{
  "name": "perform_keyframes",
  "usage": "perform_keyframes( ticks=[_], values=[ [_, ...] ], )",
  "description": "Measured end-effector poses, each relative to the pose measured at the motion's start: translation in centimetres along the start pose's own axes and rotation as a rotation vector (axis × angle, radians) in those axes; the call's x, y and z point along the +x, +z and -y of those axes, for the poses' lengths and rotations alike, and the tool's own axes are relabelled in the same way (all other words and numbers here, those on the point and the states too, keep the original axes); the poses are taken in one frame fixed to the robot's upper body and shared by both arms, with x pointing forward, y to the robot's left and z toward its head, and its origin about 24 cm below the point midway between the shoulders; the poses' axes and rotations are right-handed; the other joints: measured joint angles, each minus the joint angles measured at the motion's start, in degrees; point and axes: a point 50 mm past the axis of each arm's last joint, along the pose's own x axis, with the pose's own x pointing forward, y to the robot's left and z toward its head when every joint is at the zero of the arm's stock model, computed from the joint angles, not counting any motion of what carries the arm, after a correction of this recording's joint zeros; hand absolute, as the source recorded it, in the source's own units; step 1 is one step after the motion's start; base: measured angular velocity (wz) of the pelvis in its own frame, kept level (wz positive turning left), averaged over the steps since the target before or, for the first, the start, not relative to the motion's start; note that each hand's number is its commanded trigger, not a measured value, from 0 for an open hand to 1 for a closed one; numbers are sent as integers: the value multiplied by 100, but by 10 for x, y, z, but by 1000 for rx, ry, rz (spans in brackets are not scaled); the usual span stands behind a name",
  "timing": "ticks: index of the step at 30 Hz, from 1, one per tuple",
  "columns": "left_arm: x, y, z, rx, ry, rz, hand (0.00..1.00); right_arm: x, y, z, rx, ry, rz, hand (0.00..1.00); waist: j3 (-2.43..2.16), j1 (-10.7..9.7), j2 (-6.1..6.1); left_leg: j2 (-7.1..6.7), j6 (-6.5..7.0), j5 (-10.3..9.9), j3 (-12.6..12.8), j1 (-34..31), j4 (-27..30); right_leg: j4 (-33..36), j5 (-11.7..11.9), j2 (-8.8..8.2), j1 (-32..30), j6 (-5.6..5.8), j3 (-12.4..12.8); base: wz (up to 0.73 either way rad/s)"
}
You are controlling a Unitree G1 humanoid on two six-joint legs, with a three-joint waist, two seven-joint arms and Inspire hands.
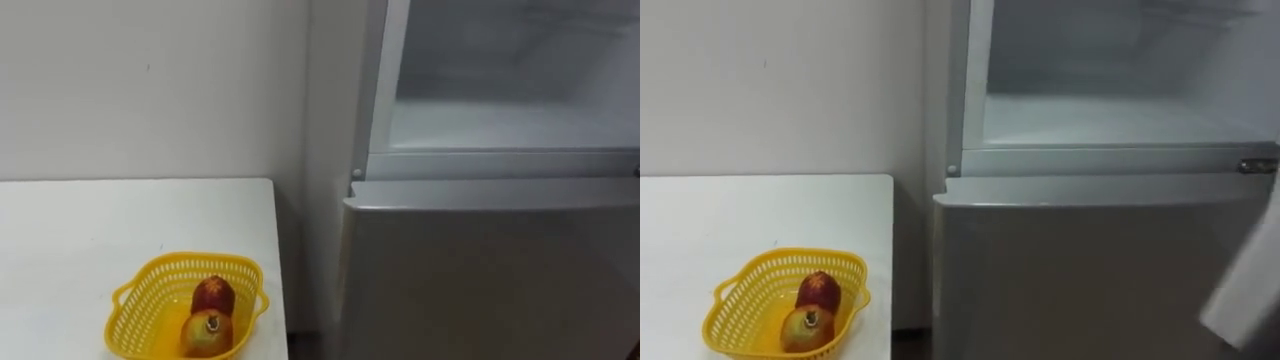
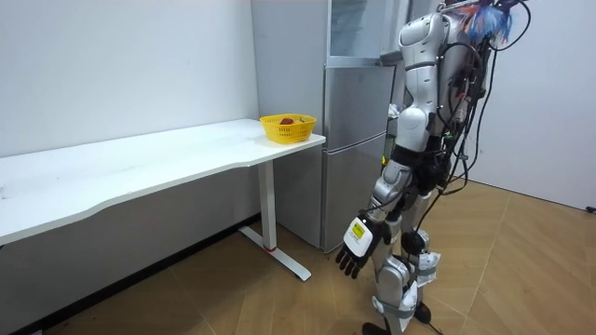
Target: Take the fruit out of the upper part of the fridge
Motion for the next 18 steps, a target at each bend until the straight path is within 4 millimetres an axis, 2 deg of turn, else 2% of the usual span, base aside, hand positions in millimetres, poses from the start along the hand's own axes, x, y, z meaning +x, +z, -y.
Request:
perform_keyframes(
  ticks=[1,3,7,10,18],
  values=[
    [0,-1,0,6,-1,-2,0,0,3,-3,-1,20,28,0,-32,12,22,2,0,0,-3,1,0,-13,5,1,15,1,-9,10],
    [0,0,0,38,-7,3,0,-3,9,-11,-31,115,108,0,-36,104,-13,10,0,0,-22,4,-1,-114,36,11,104,8,-43,11],
    [1,8,4,96,-28,22,0,-18,14,-38,27,300,108,0,-3,214,-10,16,-1,-2,-22,80,-67,-204,101,30,208,17,-39,1],
    [3,14,1,96,-21,37,0,-22,19,-51,60,385,132,0,4,275,-6,18,-1,-2,-37,87,-100,-206,111,36,231,17,-47,1],
    [2,8,1,107,-4,25,0,-21,22,-58,81,426,150,0,37,244,21,17,-2,-2,-120,79,-117,-298,130,41,298,17,-104,3]
  ],
)
